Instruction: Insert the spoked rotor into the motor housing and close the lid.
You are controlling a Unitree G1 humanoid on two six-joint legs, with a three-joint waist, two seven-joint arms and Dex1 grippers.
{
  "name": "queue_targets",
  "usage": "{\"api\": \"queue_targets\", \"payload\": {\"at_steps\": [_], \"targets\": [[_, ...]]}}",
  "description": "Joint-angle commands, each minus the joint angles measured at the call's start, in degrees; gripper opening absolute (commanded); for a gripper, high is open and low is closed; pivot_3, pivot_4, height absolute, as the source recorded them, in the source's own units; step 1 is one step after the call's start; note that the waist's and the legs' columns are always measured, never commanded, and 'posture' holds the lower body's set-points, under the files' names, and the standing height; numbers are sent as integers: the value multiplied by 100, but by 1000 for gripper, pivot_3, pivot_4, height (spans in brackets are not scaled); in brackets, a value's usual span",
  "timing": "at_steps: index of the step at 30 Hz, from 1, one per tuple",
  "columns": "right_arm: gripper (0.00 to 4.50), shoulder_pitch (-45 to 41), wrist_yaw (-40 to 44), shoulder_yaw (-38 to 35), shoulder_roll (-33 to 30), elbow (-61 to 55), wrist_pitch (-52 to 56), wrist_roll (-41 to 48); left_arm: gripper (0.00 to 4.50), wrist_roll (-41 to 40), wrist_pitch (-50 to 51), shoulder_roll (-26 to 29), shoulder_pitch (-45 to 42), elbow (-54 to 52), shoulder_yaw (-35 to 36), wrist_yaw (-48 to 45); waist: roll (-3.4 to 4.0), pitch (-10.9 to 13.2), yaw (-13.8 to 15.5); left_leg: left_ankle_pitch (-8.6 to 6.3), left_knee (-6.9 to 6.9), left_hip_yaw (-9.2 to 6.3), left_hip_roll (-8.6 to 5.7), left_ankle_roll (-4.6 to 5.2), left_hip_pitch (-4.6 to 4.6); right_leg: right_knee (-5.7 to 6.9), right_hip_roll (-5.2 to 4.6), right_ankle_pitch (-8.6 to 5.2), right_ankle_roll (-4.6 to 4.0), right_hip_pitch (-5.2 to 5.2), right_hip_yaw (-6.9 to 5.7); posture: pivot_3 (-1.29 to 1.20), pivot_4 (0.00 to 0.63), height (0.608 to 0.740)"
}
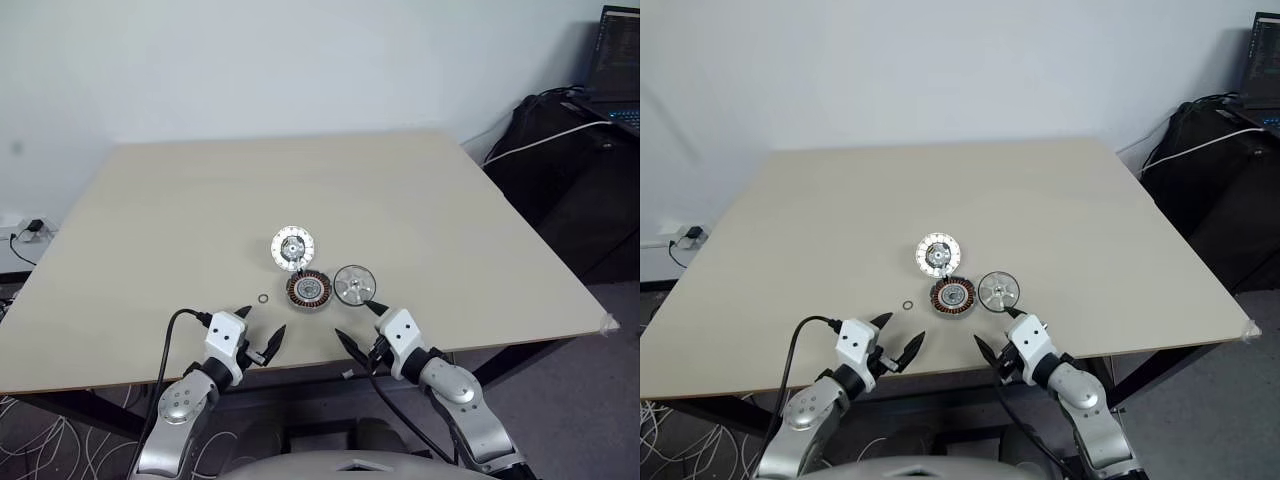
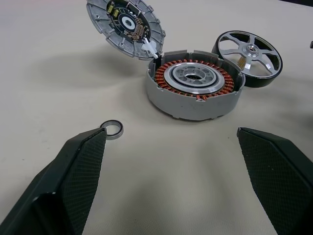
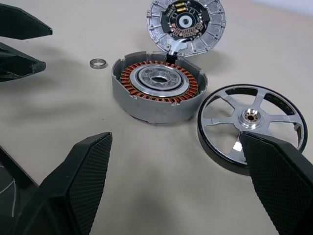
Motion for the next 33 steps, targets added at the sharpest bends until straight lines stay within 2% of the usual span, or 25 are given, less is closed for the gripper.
{"api": "queue_targets", "payload": {"at_steps": [1,22,33], "targets": [[4476,-92,-25,-21,32,-82,-119,1,4500,5,-43,-10,-71,-292,18,40,0,0,0,0,0,0,0,0,0,0,0,0,0,0,0,0,0,740],[4476,-86,-68,6,40,-180,-46,-45,4500,145,40,4,-120,-307,70,283,-1,-1,1,0,1,0,0,0,1,1,1,0,0,1,0,0,0,740],[4476,-105,-128,26,66,-235,20,-61,4500,378,980,13,-646,-63,171,758,-3,-4,34,1,5,0,0,0,4,4,4,1,2,5,0,0,0,740]]}}
